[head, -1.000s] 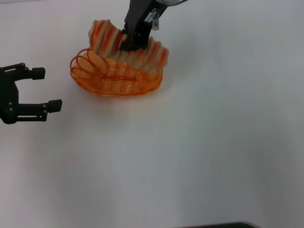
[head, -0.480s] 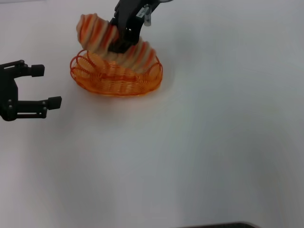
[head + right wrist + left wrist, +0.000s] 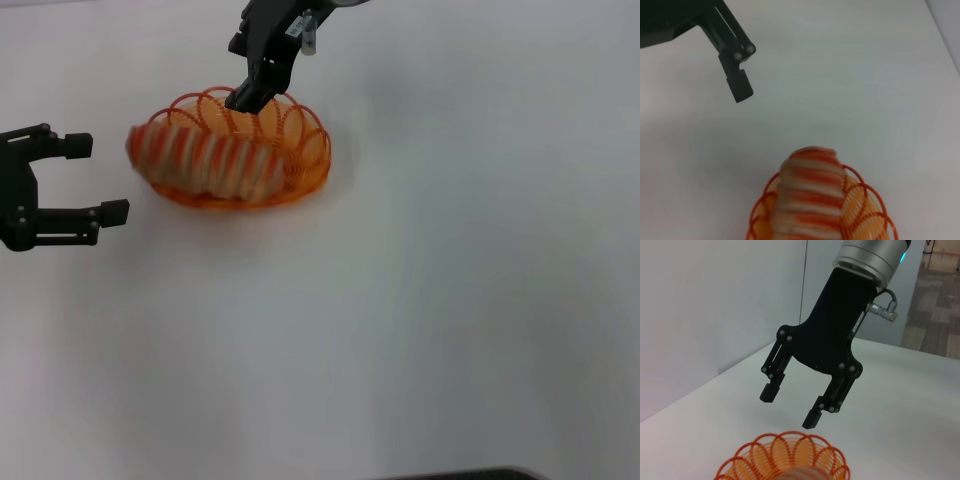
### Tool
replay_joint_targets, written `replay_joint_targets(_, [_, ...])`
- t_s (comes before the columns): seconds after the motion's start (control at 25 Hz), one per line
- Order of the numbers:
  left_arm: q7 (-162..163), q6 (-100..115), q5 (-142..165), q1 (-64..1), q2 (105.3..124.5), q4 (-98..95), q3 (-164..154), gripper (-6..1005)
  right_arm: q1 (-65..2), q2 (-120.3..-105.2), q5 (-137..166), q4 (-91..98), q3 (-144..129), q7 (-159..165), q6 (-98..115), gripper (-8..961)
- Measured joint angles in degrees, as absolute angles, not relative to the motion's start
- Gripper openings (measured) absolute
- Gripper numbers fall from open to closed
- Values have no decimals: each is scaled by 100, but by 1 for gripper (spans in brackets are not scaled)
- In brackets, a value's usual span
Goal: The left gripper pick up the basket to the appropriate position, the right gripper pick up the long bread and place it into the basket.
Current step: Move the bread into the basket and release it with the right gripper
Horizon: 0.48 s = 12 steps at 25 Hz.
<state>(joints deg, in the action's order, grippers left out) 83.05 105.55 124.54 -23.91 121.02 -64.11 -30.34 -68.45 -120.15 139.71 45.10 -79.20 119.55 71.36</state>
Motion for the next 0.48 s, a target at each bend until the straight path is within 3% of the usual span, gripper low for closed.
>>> replay_joint_targets(0.48, [8336, 10537, 12470, -2390, 12103, -6389, -3056, 900, -5660, -11945, 12778, 5278, -7143, 11769, 7426, 654])
